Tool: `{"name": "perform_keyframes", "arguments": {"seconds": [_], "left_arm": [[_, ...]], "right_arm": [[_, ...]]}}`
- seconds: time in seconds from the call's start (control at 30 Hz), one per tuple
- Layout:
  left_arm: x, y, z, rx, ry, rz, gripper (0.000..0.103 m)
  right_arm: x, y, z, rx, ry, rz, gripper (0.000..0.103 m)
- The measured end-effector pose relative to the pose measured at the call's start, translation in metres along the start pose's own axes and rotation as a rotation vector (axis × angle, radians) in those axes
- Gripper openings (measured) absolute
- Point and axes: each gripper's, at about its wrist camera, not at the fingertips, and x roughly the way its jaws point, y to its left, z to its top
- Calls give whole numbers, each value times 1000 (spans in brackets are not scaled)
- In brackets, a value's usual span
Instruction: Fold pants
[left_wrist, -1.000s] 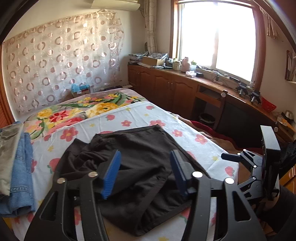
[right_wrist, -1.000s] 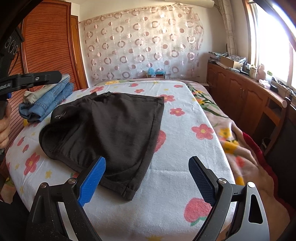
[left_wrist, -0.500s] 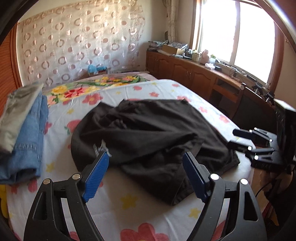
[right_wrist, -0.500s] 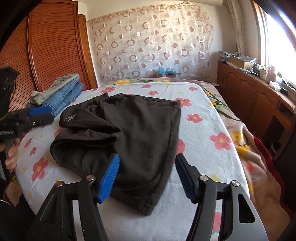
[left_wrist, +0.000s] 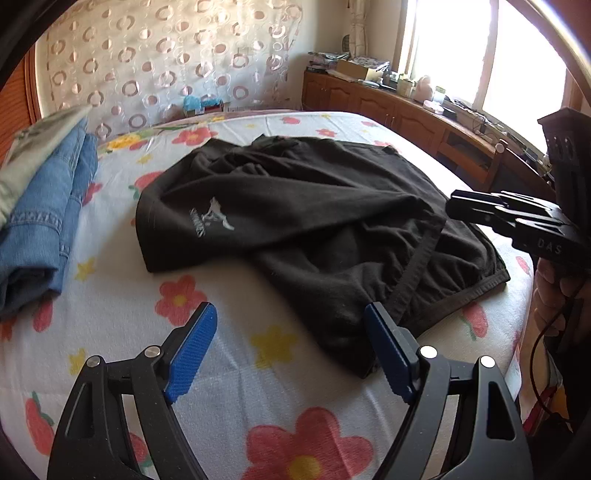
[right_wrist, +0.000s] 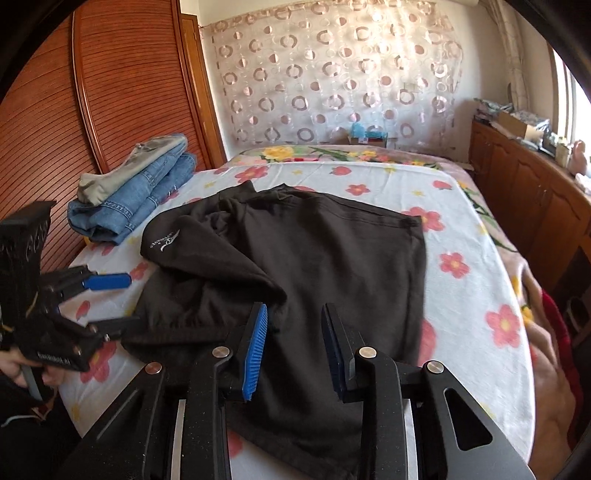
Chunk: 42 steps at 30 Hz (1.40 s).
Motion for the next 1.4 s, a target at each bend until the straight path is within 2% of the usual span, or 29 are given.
{"name": "perform_keyframes", "arguments": {"seconds": [0.3,0.37,0.4,0.43,0.6,0.87,1.17,1.4], "left_arm": [[-2,8,-3,-36,-9,-7,83],[-3,8,-2,-34,-13,-6,83],[-4,8,-1,-32,-16,-3,83],[-5,8,-1,-30,-20,-1,83],[-19,5,3,-21,-60,7,83],[-38,0,11,-24,-122,4,83],[-44,-10,15,-13,-150,-11,83],[-37,-15,15,-2,-136,-19,83]], "right_arm": [[26,-3,10,-12,72,25,31],[29,-5,12,-4,91,44,21],[30,-7,12,2,102,62,11],[30,-6,13,1,99,69,8],[3,-1,20,-12,1,103,4],[-56,5,20,-39,-156,80,4],[-92,5,-2,-22,-197,32,4],[-106,6,-19,5,-181,-7,4]]}}
